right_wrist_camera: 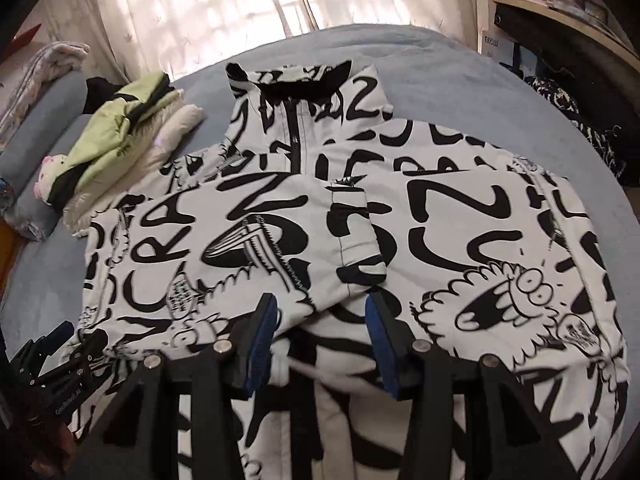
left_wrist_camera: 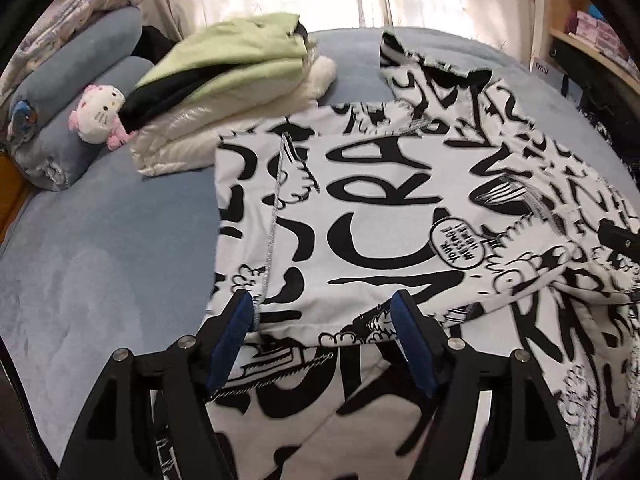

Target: Fold large clothes

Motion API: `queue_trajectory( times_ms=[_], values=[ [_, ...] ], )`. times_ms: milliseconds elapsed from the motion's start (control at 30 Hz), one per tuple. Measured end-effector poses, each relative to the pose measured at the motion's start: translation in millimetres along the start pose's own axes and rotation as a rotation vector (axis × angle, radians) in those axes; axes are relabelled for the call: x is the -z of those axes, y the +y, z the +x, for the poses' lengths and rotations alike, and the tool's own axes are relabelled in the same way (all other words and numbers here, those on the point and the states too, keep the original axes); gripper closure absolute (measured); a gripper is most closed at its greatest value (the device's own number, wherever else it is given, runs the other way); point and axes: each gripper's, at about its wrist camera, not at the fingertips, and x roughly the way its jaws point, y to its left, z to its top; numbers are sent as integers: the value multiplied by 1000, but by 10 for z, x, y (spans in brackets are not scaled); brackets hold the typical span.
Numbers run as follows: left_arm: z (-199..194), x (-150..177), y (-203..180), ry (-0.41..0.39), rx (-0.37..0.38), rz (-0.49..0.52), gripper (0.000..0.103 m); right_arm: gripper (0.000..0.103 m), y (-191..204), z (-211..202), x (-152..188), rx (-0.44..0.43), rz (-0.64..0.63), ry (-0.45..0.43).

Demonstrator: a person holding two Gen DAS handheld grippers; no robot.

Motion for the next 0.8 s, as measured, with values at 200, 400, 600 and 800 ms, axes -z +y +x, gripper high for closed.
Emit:
queue_trajectory(
  times_ms=[200, 400, 600, 800],
  values=[
    [-480, 52, 166, -35, 17, -46, 29, 57, 61, -381, 70, -39, 12, -27],
    [-905, 216, 327, -57, 15, -92, 27, 55, 82, -778, 232, -71, -11, -71],
    [-1209, 412, 414, -70, 3, -100, 27, 48, 22, -1147, 435, -105, -26, -103],
    [-1430, 599, 473, -67, 1, -100, 27, 47, -60, -1415, 622, -117, -36, -125]
  ],
)
